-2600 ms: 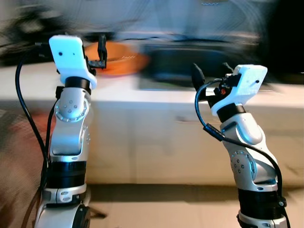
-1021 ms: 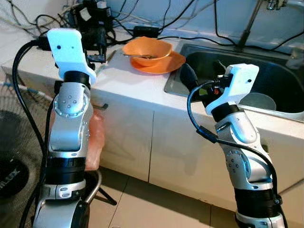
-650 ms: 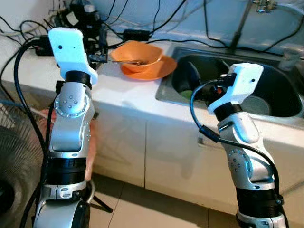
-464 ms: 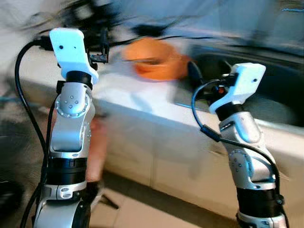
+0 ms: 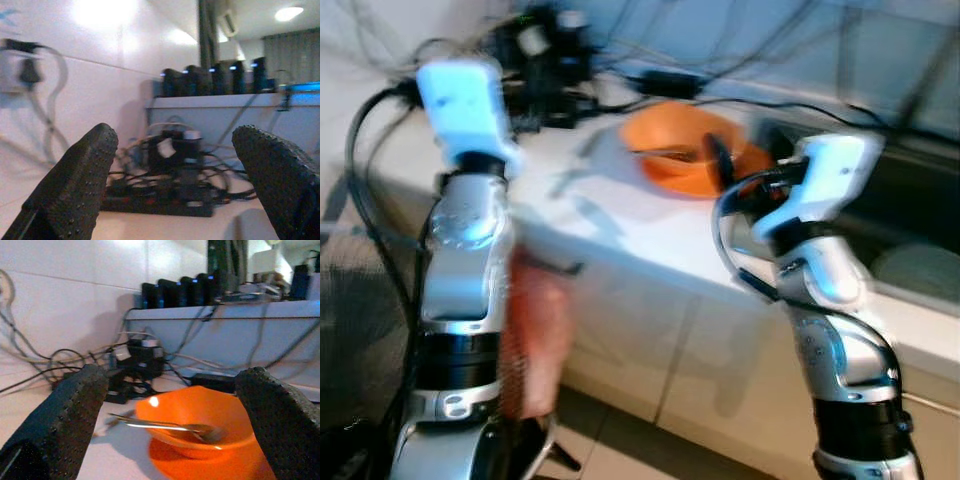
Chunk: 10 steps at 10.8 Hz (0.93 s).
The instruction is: Kitchen organization
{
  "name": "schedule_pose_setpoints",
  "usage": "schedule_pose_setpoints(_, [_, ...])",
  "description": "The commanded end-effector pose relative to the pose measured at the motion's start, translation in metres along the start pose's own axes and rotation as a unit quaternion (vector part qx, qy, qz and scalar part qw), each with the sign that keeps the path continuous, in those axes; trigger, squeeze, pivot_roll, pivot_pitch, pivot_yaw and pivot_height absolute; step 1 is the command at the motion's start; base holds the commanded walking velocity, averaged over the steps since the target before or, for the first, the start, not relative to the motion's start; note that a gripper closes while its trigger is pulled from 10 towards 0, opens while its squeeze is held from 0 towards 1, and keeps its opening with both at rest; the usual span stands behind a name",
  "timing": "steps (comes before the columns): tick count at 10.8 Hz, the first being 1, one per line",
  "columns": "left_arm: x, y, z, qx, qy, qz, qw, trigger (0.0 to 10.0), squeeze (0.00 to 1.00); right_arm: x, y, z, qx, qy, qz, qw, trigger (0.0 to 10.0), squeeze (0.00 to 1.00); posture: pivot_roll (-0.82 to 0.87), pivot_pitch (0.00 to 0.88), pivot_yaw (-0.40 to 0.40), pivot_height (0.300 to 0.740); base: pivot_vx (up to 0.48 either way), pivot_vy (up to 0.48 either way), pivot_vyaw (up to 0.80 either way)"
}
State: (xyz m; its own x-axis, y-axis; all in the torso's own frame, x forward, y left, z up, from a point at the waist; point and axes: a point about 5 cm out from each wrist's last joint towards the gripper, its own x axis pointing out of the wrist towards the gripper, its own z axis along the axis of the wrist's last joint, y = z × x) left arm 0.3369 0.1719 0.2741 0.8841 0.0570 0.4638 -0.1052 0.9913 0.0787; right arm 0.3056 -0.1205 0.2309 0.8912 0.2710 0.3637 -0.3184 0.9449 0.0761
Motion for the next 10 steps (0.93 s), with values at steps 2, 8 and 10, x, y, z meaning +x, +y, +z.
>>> schedule_pose_setpoints(2, [-0.001,-0.007,0.001,0.001,0.0,-0.008,1.0,10.0,0.0,-0.002,-0.007,0.003,-0.008,-0.002,-0.012,1.0,10.0,0.0,-0.02,0.04,-0.018,0.74,0.0,0.0,0.0])
schedule_pose_setpoints(8, [-0.004,-0.007,-0.009,0.002,0.027,-0.01,1.0,10.0,0.0,-0.001,-0.009,0.001,-0.001,0.006,-0.022,1.0,10.0,0.0,-0.03,0.045,-0.018,0.74,0.0,0.0,-0.51])
schedule_pose_setpoints(10, [-0.005,-0.003,-0.016,0.021,0.047,0.004,0.999,10.0,0.0,-0.002,-0.009,0.001,-0.003,0.007,-0.019,1.0,10.0,0.0,-0.02,0.048,-0.02,0.74,0.0,0.0,0.0])
